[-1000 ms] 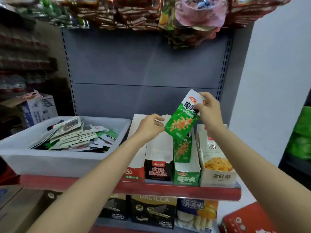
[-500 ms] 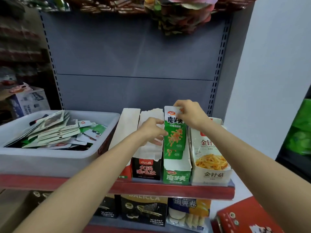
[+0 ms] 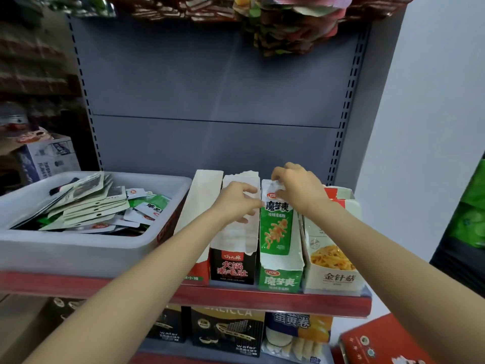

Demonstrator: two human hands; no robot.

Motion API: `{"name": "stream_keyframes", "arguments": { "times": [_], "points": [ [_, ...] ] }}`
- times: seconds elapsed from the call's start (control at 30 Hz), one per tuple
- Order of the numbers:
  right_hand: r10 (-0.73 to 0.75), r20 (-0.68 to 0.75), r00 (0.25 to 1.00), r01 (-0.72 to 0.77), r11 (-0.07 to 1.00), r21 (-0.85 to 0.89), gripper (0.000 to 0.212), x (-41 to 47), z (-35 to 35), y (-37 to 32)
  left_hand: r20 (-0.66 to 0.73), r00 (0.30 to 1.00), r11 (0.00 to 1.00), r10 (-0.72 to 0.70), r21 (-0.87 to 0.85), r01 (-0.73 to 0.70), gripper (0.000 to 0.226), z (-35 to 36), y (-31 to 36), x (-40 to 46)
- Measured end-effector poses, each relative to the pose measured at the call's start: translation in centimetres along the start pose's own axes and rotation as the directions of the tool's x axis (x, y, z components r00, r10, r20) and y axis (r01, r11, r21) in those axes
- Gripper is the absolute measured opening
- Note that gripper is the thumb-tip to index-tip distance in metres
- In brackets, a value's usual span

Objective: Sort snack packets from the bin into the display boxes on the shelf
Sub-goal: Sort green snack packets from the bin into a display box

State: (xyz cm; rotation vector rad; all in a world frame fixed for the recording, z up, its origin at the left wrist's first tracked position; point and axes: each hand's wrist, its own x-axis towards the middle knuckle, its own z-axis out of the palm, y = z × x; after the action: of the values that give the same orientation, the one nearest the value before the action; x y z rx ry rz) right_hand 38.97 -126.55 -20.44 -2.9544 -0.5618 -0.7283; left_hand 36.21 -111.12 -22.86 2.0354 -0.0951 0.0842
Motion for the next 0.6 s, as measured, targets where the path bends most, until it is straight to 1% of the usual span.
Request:
{"name": "stream_keyframes", "arguments": {
  "times": [0.07, 0.17, 0.23, 0.3, 0.37, 0.43, 0.5, 0.6],
  "points": [
    [-0.016, -0.077, 0.997, 0.021, 0.998, 0.063, 0.028, -0.4, -0.2, -0.9, -0.099, 0.989, 0.992, 0.106, 0.078, -0.099, 0.034, -1.1, -0.2, -0.6],
    [-0.007, -0.144, 0.989, 0.045, 0.964, 0.263, 0.022, -0.9, -0.3, -3.4, -0.232, 0.935, 0.942, 0.267, 0.269, -0.202, 0.023, -3.4, -0.8, -2.0],
    [0.007, -0.129, 0.992, 0.048, 0.907, 0.418, 0.02, -0.8, -0.2, -5.7, -0.289, 0.897, 0.9, 0.336, 0.378, -0.216, 0.019, -5.3, -1.4, -3.3],
    [-0.005, -0.083, 0.997, 0.048, 0.85, 0.525, 0.018, -0.4, 0.1, -8.2, -0.334, 0.862, 0.864, 0.381, 0.46, -0.204, 0.016, -7.6, -2.2, -4.7],
    [-0.03, -0.036, 0.999, 0.046, 0.791, 0.61, 0.02, 0.0, 0.4, -10.9, -0.372, 0.837, 0.831, 0.402, 0.533, -0.162, 0.015, -10.4, -3.7, -5.8],
    [-0.072, 0.015, 0.997, 0.045, 0.752, 0.657, 0.025, 0.4, 0.8, -13.7, -0.402, 0.836, 0.799, 0.374, 0.597, -0.07, 0.018, -13.7, -5.6, -6.3],
    [-0.124, 0.053, 0.991, 0.061, 0.764, 0.643, 0.031, 1.0, 1.4, -16.2, -0.425, 0.85, 0.772, 0.312, 0.634, 0.034, 0.027, -16.9, -7.5, -6.6],
    [-0.175, 0.162, 0.971, 0.055, 0.824, 0.563, 0.043, 2.1, 2.2, -19.7, -0.406, 0.893, 0.668, 0.194, 0.722, 0.183, 0.052, -20.7, -9.9, -7.0]
  ]
}}
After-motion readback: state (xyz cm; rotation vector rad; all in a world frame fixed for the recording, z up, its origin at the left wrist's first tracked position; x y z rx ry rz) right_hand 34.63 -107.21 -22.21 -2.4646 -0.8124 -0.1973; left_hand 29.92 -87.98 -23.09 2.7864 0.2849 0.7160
